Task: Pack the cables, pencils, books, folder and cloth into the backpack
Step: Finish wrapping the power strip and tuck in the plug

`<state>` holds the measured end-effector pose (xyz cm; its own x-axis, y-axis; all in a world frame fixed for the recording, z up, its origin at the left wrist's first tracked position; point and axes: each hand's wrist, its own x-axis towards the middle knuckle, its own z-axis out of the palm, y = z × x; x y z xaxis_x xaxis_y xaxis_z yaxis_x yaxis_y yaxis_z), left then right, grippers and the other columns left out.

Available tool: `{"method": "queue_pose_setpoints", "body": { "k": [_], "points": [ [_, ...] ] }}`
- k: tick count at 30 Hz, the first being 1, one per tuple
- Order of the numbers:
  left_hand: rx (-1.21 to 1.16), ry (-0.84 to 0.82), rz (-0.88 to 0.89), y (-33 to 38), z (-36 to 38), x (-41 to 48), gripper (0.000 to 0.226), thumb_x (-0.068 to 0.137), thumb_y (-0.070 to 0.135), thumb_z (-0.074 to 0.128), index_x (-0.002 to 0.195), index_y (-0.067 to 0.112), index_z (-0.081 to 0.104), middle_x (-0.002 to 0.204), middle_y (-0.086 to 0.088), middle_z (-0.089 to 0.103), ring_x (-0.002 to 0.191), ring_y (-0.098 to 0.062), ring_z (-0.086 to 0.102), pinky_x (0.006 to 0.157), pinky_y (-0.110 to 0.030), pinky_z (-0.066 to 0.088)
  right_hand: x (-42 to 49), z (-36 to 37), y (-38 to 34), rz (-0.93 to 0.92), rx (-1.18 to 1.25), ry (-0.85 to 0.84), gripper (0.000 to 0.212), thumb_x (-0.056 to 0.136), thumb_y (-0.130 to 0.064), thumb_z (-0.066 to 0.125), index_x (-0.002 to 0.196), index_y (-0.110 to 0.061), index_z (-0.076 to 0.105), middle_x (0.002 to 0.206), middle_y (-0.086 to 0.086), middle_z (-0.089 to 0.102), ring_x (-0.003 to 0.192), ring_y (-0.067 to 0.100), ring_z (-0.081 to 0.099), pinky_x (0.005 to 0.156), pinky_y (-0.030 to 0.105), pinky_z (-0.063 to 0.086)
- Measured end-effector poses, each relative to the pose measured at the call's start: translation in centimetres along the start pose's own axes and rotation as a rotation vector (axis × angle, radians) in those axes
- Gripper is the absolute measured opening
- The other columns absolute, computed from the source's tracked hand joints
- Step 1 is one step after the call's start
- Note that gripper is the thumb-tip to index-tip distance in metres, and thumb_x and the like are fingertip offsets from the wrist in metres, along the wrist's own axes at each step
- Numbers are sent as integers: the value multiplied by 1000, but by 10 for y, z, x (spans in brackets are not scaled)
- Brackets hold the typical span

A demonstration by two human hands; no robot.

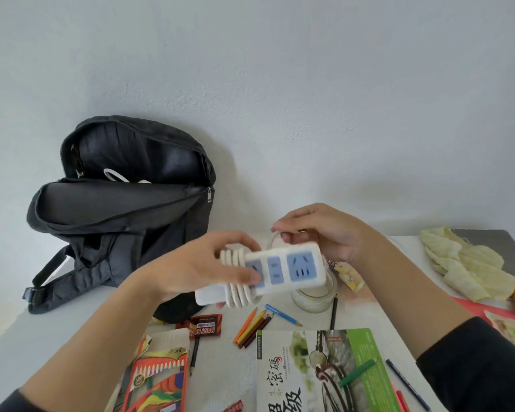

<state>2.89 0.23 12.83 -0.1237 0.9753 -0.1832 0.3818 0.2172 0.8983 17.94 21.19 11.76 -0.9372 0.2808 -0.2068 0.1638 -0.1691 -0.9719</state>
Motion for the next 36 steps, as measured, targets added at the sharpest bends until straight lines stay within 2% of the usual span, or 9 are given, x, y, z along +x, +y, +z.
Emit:
{"method": "queue_pose_setpoints", "body": {
  "k": [4, 8, 10, 14, 17, 22, 25, 28, 36],
  "points": [
    [582, 218, -65, -10, 16, 13, 47, 82, 60, 76, 122, 48, 55, 96, 13, 73, 81, -6, 67, 79, -35, 57, -3, 21, -3, -117, -272, 23, 19, 86, -7, 78, 103, 1, 78, 81, 14, 73, 57, 9, 49, 53, 19, 37],
    [125, 364, -21, -15, 11, 21, 33, 89, 47, 74, 116, 31, 65, 90, 0, 75, 68, -12, 70, 64, -34, 56, 0, 41, 8, -321, -543, 234, 35, 89, -16, 79, 124, -15, 73, 89, -2, 76, 60, 8, 60, 65, 23, 49],
    [32, 449, 11, -13, 6, 19, 36, 84, 50, 77, 106, 23, 66, 82, -4, 74, 62, -16, 67, 60, -33, 54, -2, 44, 10, -447, -571, 247, 24, 95, -21, 73, 118, -16, 75, 85, -4, 76, 56, 9, 57, 61, 25, 48],
    [-176, 531, 97, -9, 5, 13, 51, 84, 57, 71, 109, 13, 63, 89, -16, 73, 67, -33, 69, 60, -41, 58, -10, 44, 17, -615, -452, 241, 18, 100, -19, 65, 112, -14, 79, 76, -5, 72, 58, 18, 51, 60, 37, 46],
    [-434, 531, 98, 1, 7, 11, 61, 94, 60, 55, 117, 4, 65, 90, -17, 68, 63, -28, 63, 55, -37, 54, -14, 44, 25, -638, -361, 219, 24, 97, -13, 68, 120, -13, 76, 77, 4, 72, 58, 18, 48, 57, 37, 44],
    [-692, 523, 46, 10, 15, 9, 49, 95, 48, 63, 121, 7, 70, 88, -15, 66, 58, -23, 59, 48, -30, 46, -26, 42, 24, -577, -283, 188, 16, 94, -19, 71, 90, -6, 79, 62, 8, 62, 57, 22, 46, 57, 29, 42],
    [-761, 419, 60, 11, 17, 6, 41, 94, 45, 61, 117, 12, 73, 85, -12, 64, 57, -22, 53, 53, -30, 39, -28, 37, 22, -402, -423, 216, 68, 94, -51, 56, 62, 8, 47, 57, 10, 35, 58, 22, 29, 59, 17, 32],
    [-779, 342, 102, 6, 15, 5, 43, 92, 47, 63, 121, 16, 73, 89, -11, 61, 63, -21, 50, 55, -32, 34, -27, 33, 27, -231, -482, 155, 65, 89, -62, 49, 63, -6, 30, 62, 2, 23, 63, 20, 18, 54, 17, 25],
    [-694, 123, 74, -2, 19, 0, 36, 91, 38, 60, 110, 8, 70, 73, -8, 60, 50, -17, 52, 43, -26, 45, -26, 23, 9, -114, -506, 260, 37, 95, -39, 68, 74, -13, 52, 63, -4, 38, 59, 9, 36, 65, 26, 32]
  ]
}}
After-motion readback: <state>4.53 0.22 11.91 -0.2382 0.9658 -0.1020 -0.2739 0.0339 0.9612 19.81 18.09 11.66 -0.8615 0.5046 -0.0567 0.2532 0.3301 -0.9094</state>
